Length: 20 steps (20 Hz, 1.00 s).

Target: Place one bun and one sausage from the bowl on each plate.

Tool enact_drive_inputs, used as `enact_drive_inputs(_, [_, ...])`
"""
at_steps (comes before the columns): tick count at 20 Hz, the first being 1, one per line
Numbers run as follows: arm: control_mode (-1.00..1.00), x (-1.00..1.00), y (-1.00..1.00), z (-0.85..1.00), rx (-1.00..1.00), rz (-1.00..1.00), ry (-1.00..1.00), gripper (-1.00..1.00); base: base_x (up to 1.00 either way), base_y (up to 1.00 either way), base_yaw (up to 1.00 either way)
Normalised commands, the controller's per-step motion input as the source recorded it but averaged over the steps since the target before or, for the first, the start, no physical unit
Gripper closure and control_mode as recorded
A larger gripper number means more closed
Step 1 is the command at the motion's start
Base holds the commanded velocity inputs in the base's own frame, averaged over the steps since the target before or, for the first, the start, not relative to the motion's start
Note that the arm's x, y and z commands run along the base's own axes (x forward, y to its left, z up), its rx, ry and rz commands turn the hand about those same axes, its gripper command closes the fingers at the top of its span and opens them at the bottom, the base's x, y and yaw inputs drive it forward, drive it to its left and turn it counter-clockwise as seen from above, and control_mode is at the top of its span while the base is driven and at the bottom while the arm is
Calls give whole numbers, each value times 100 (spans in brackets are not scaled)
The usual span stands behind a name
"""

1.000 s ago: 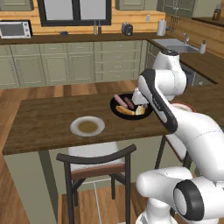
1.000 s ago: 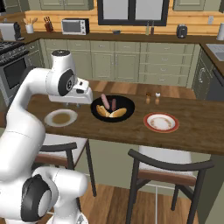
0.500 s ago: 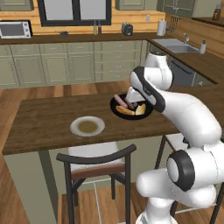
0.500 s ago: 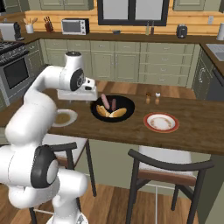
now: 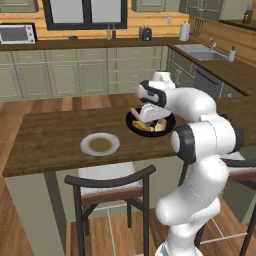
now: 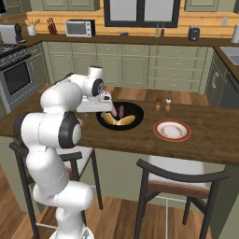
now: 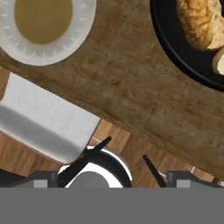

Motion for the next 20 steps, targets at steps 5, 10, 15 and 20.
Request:
enact_drive_inputs(5, [-100,91,-20,-10,0,24,0,-100,0,0,0])
enact_drive_inputs(10, [-100,68,-11,-78,1,21,-8,-100,0,0,0])
enact_drive_inputs(15, [-100,29,-1,-54,3,16,-13,-100,0,0,0])
enact_drive_inputs(20, [-100,80,0,-7,3,-2,-1,-100,0,0,0])
